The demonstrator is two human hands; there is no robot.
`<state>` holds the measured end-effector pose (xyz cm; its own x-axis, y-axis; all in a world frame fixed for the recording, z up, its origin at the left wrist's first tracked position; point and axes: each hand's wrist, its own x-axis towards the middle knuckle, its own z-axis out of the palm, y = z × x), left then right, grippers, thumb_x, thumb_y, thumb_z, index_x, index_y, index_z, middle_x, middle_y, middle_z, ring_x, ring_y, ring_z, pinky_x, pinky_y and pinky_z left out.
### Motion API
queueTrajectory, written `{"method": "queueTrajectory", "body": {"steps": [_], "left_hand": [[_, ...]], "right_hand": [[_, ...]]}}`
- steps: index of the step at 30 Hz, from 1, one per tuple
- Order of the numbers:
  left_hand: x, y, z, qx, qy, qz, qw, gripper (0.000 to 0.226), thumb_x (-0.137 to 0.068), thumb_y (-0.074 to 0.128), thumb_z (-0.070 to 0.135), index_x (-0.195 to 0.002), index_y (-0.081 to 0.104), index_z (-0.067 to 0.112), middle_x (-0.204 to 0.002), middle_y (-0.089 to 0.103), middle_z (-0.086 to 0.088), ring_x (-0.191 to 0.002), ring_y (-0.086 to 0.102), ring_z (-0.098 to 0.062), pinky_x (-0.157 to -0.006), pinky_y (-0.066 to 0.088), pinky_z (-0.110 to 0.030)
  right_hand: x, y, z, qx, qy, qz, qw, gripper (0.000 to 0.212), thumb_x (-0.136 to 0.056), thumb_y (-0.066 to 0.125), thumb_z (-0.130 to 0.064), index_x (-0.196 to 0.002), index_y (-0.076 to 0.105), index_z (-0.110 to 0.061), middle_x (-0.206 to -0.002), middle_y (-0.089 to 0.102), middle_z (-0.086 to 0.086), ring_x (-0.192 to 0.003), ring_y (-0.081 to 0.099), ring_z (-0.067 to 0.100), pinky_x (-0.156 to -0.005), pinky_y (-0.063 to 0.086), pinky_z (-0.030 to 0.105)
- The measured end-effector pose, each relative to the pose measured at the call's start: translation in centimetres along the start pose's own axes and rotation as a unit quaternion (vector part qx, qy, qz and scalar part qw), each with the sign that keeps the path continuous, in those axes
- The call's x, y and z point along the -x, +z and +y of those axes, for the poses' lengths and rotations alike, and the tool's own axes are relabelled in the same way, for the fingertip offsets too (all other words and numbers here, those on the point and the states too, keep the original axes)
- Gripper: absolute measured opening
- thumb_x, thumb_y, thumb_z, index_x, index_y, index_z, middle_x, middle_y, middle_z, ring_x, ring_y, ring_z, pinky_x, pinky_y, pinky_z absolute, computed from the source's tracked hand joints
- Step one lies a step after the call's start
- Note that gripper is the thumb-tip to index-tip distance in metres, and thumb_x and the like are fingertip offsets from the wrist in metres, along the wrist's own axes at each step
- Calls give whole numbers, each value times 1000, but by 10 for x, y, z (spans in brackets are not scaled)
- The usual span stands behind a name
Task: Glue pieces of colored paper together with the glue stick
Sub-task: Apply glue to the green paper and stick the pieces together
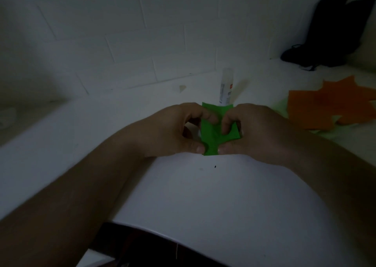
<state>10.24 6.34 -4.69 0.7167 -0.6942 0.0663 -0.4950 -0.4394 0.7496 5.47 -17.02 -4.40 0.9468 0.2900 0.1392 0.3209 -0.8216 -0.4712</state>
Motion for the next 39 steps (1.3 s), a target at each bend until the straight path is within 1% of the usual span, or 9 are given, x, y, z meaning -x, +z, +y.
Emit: {"method": "queueTrajectory", "body": {"steps": [7, 10, 14, 17, 21, 24, 27, 32, 39], "left_hand": [[-2, 0, 0, -2, 7, -1, 1000, 60, -79, 87, 9, -127, 63, 36, -128, 61, 12, -118, 61, -9, -82, 55, -23], [-2, -2, -1, 12, -5, -7, 1000, 62, -79, 88, 9, -131, 62, 29, -129, 64, 9, -118, 63, -11, -85, 57, -26], [-1, 4, 8, 67, -31, 36, 997, 51, -77, 85, 31, -123, 67, 24, -109, 74, 5, -97, 72, -10, -80, 57, -23], [-5, 14, 12, 1, -16, 91, 996, 37, -81, 86, 35, -113, 69, 31, -101, 72, 11, -84, 71, -9, -75, 58, -24], [-7, 21, 13, -71, 15, 105, 992, 43, -78, 88, 31, -113, 64, 36, -102, 66, 14, -78, 65, -10, -70, 52, -18], [-6, 21, 13, -78, 16, 98, 992, 50, -75, 90, 26, -113, 59, 38, -103, 63, 18, -80, 62, -7, -68, 47, -13], [-6, 18, 15, -73, 13, 80, 994, 55, -74, 92, 28, -115, 57, 40, -109, 62, 18, -85, 63, -9, -70, 52, -19], [-4, 13, 16, -66, -6, 52, 996, 54, -72, 92, 34, -114, 59, 43, -116, 58, 16, -97, 60, -5, -78, 53, -21], [-1, 8, 14, -80, -14, 29, 996, 53, -71, 92, 38, -112, 60, 50, -120, 54, 16, -102, 56, 0, -84, 52, -19]], "right_hand": [[-3, -3, 0, 13, -4, -19, 1000, 39, -64, 92, -48, -80, 57, -43, -86, 47, -21, -78, 46, -8, -60, 28, 17], [-2, -2, 1, 14, -4, -12, 1000, 40, -64, 92, -50, -82, 57, -42, -86, 48, -21, -77, 46, -8, -59, 27, 16], [1, -2, 1, -11, -4, -2, 1000, 41, -64, 92, -48, -81, 56, -40, -89, 49, -20, -79, 48, -4, -61, 31, 23], [3, -2, 1, -20, -5, -6, 1000, 40, -66, 92, -46, -84, 56, -39, -89, 48, -19, -78, 47, -5, -60, 29, 21], [3, -2, 2, -26, -13, -5, 1000, 40, -67, 91, -48, -84, 56, -39, -91, 49, -21, -82, 47, -13, -57, 28, 15], [2, -3, 3, -24, -15, -11, 1000, 40, -67, 90, -48, -83, 54, -40, -92, 49, -22, -82, 46, -12, -58, 28, 14], [2, -3, 4, -30, -16, -6, 999, 41, -64, 90, -50, -84, 56, -39, -91, 49, -21, -81, 47, -9, -59, 29, 16], [2, -5, 10, -32, -8, 7, 999, 41, -60, 90, -49, -80, 57, -36, -84, 55, -11, -73, 52, 1, -57, 35, 23], [2, -13, 14, 6, 12, -10, 1000, 40, -64, 92, -44, -81, 57, -34, -85, 53, -13, -74, 50, 2, -58, 32, 25]]}}
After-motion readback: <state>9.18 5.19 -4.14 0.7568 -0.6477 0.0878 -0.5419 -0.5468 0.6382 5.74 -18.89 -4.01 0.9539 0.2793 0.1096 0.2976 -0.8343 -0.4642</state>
